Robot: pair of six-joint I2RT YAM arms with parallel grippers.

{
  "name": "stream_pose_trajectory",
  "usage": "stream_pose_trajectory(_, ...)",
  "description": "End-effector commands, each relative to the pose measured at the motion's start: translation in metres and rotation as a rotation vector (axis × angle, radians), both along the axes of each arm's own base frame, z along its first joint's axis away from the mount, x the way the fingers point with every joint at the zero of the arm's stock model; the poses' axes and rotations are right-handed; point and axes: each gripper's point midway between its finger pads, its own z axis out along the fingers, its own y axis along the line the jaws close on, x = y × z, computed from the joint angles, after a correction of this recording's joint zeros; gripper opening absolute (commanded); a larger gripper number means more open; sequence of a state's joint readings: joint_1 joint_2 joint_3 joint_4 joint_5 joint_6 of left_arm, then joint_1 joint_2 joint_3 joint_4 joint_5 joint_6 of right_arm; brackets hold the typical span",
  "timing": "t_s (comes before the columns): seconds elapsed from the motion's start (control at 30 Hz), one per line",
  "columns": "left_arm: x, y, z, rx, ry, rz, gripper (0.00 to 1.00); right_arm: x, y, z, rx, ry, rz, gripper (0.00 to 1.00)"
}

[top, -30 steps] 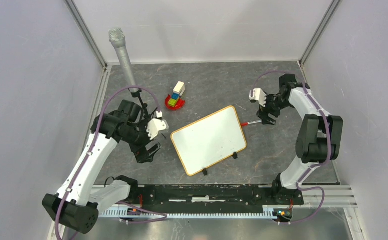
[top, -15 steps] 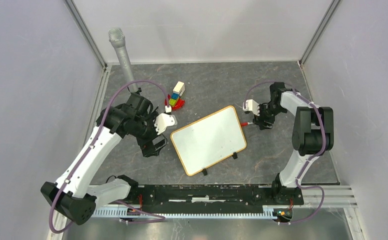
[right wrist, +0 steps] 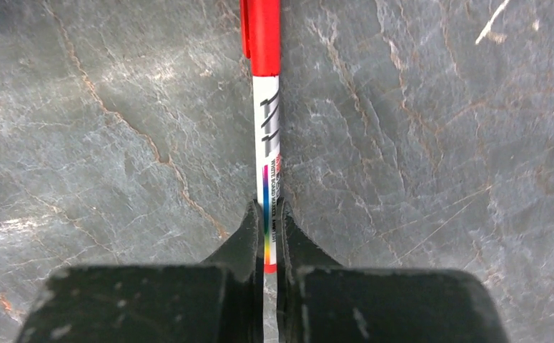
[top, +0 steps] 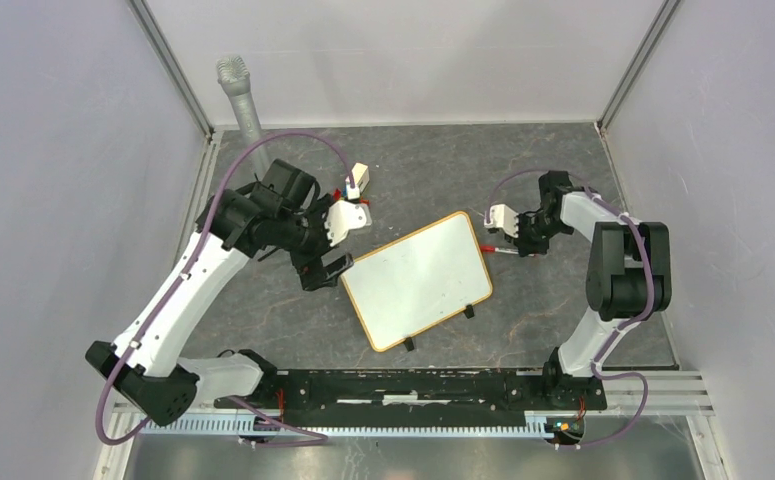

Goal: Write a sentence on the whiteboard
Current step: Open the whiteboard marker at the center of the board.

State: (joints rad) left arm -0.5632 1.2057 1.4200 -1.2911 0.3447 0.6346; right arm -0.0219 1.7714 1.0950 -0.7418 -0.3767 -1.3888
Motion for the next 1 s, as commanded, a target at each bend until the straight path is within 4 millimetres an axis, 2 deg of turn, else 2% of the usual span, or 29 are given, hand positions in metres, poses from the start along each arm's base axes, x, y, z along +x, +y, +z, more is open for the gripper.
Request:
stream_pose_trajectory(0.0,0.013,-0.022,0.032,-0.101,-0.043,-0.007,1.00,0.015,-0.020,0.025,0.004,-0.050,-0.106,0.00)
stream_pose_trajectory(0.13,0.021,-0.034,0.051,-0.150,-0.063,-0.026,1.00,0.029,-0.027,0.073,0.090,-0.100,-0.165,0.00)
stream_pose_trajectory(0.2,0.025,-0.040,0.060,-0.168,-0.072,-0.035,1.00,0.031,-0.024,0.098,0.125,-0.140,-0.183,0.00)
stream_pose_trajectory(0.37,0.030,-0.057,0.081,-0.204,-0.091,-0.037,1.00,0.030,-0.005,0.165,0.237,-0.272,-0.193,0.00)
stream_pose_trajectory(0.5,0.026,-0.073,0.089,-0.176,-0.057,-0.059,1.00,0.013,0.022,0.211,0.303,-0.320,-0.123,0.00)
stream_pose_trajectory(0.6,0.023,-0.085,0.087,-0.124,0.003,-0.064,1.00,-0.005,0.050,0.234,0.303,-0.362,-0.044,0.00)
stream_pose_trajectory(0.73,0.021,-0.100,0.095,-0.158,0.069,-0.057,1.00,-0.033,0.096,0.261,0.308,-0.442,0.060,0.00)
stream_pose_trajectory(0.87,0.018,-0.113,0.089,-0.178,0.148,-0.053,1.00,-0.057,0.126,0.281,0.364,-0.473,0.105,0.00)
stream_pose_trajectory(0.97,0.013,-0.123,0.082,-0.194,0.232,-0.046,1.00,-0.071,0.142,0.285,0.376,-0.475,0.144,0.00)
